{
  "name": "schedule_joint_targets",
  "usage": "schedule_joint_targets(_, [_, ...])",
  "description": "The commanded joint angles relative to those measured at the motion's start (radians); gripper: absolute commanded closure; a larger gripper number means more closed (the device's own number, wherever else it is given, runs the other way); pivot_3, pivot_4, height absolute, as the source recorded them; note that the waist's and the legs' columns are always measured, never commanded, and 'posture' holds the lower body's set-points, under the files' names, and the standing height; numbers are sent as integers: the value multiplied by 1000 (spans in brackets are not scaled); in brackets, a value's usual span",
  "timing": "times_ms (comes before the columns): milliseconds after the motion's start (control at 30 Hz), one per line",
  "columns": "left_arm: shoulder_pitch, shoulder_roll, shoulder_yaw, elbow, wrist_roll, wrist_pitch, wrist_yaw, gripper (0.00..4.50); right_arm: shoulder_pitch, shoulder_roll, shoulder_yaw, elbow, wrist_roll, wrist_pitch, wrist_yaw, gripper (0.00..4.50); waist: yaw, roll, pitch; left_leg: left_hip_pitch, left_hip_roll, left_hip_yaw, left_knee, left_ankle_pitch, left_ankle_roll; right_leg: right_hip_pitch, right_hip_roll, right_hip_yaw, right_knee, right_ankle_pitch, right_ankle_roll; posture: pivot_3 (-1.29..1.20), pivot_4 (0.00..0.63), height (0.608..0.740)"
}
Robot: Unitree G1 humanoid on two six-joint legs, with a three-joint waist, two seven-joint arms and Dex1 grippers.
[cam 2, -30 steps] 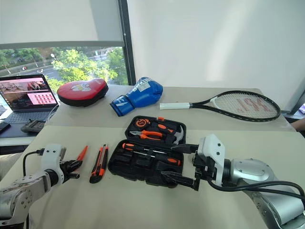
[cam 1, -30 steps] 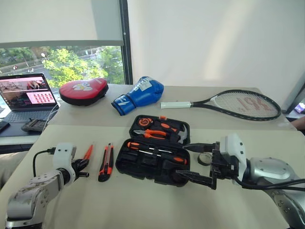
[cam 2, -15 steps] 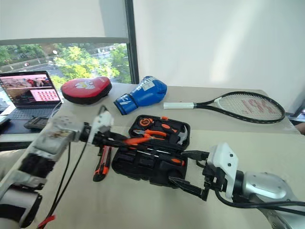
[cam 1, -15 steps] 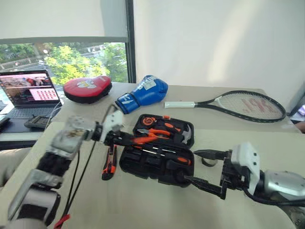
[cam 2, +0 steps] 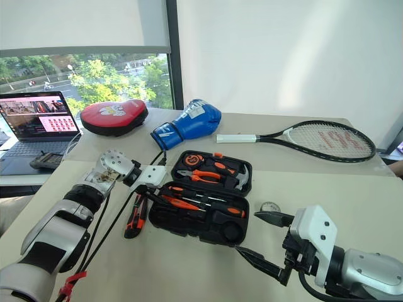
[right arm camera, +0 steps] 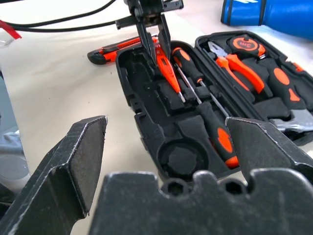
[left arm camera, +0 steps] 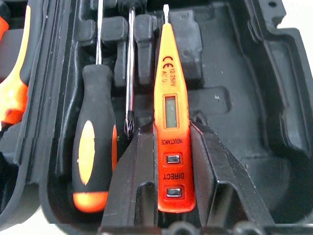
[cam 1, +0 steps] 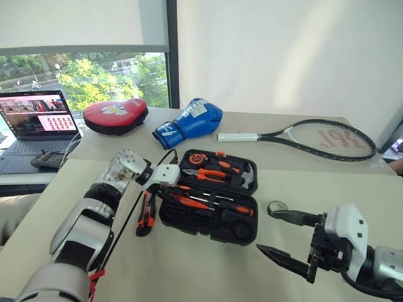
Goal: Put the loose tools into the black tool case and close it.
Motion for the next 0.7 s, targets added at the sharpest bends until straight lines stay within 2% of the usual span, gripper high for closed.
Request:
schedule_joint_targets(33, [-21,2,17,29,16,0,-12,4013,7,-7,-28,-36,20,-16,-19,0,0,0,0,0,0,0,0,0,0,0,0,0,0,0,0,0,150,740])
schedule_joint_targets(367, [-37,-10,28,90,86,-27,30,4013,0,-16,-8,-36,21,-20,-28,0,0,0,0,0,0,0,1,0,0,1,0,0,1,1,1,0,150,740])
schedule_joint_targets(700, [-19,-37,40,78,95,-44,9,4013,15,-26,-23,-41,33,-22,-31,0,10,0,0,1,0,0,2,0,0,2,0,0,1,1,2,0,150,740])
